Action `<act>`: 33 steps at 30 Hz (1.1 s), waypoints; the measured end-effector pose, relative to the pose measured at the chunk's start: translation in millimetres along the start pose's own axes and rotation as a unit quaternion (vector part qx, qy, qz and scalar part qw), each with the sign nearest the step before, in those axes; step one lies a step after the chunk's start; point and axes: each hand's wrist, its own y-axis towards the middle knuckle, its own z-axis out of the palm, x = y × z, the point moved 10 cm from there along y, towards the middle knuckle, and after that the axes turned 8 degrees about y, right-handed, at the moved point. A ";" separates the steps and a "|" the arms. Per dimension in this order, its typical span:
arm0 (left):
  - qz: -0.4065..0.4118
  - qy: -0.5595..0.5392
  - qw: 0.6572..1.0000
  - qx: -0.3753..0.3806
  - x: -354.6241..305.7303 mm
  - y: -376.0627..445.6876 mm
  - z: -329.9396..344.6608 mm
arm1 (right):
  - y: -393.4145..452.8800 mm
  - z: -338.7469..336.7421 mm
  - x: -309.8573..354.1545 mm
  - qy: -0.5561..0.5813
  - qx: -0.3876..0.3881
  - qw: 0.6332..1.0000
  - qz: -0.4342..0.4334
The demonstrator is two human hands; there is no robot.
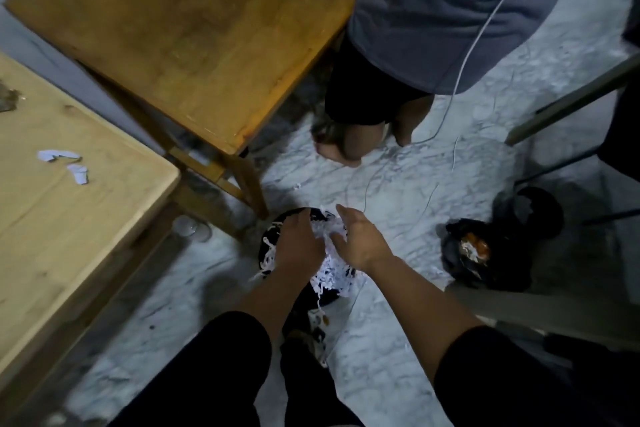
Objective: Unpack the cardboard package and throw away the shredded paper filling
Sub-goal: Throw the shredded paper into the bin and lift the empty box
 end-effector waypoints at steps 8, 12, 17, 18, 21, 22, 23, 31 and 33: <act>0.112 0.209 0.967 -0.092 -32.5 0.7 -44.0 | -4.3 -27.5 57.5 -0.123 -0.049 0.989 -0.062; 0.124 0.247 0.950 -0.143 -27.8 -3.3 -93.9 | -12.0 -56.6 114.7 -0.133 -0.103 0.981 -0.099; 0.057 0.233 0.948 -0.211 6.9 -26.0 -181.1 | -19.5 -70.4 197.9 -0.171 -0.108 0.963 -0.176; 0.034 0.218 0.952 -0.211 20.4 -32.8 -198.0 | -21.9 -69.5 215.2 -0.176 -0.107 0.960 -0.187; -0.005 0.200 0.947 -0.253 58.5 -58.8 -246.8 | -31.3 -60.8 269.8 -0.197 -0.109 0.948 -0.225; -0.025 0.182 0.947 -0.262 75.6 -68.5 -261.7 | -33.9 -55.2 287.9 -0.196 -0.108 0.945 -0.237; -0.041 0.183 0.945 -0.268 90.1 -77.7 -274.7 | -35.3 -48.5 304.4 -0.192 -0.106 0.945 -0.244; -0.171 0.174 0.927 -0.284 264.7 -134.3 -294.1 | -40.0 56.3 394.6 -0.161 -0.049 0.942 -0.289; -0.219 0.127 0.931 -0.262 305.9 -152.1 -284.6 | -32.3 85.9 398.8 -0.146 -0.032 0.948 -0.281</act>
